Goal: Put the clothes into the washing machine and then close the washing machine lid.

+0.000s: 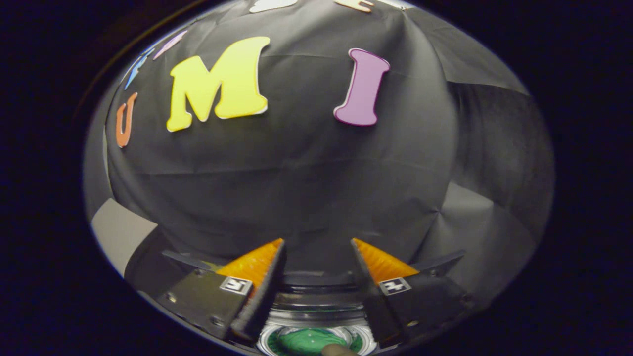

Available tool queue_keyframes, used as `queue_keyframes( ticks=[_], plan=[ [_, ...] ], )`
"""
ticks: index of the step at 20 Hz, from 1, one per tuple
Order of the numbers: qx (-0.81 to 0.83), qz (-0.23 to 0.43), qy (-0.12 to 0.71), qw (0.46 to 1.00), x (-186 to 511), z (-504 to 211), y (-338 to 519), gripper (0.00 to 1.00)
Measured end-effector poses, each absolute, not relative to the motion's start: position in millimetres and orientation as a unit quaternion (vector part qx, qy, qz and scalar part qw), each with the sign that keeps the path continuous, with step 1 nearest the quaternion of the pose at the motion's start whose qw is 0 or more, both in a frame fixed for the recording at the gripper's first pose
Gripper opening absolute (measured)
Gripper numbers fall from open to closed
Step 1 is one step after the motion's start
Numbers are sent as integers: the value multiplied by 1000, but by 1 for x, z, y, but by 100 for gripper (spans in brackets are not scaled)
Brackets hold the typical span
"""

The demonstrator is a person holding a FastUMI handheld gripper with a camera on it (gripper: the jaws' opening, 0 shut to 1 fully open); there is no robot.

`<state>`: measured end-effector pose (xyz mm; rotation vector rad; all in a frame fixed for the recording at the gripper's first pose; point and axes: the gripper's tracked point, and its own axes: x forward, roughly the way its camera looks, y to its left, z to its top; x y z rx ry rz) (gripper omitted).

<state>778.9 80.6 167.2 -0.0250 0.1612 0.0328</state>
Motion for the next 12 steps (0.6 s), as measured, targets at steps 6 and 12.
queue_keyframes(
  ticks=[6,12],
  plan=[
    [-13,11,56,998,774,165,80,85],
    [-10,10,25,1000,762,163,79,85]
  ],
)
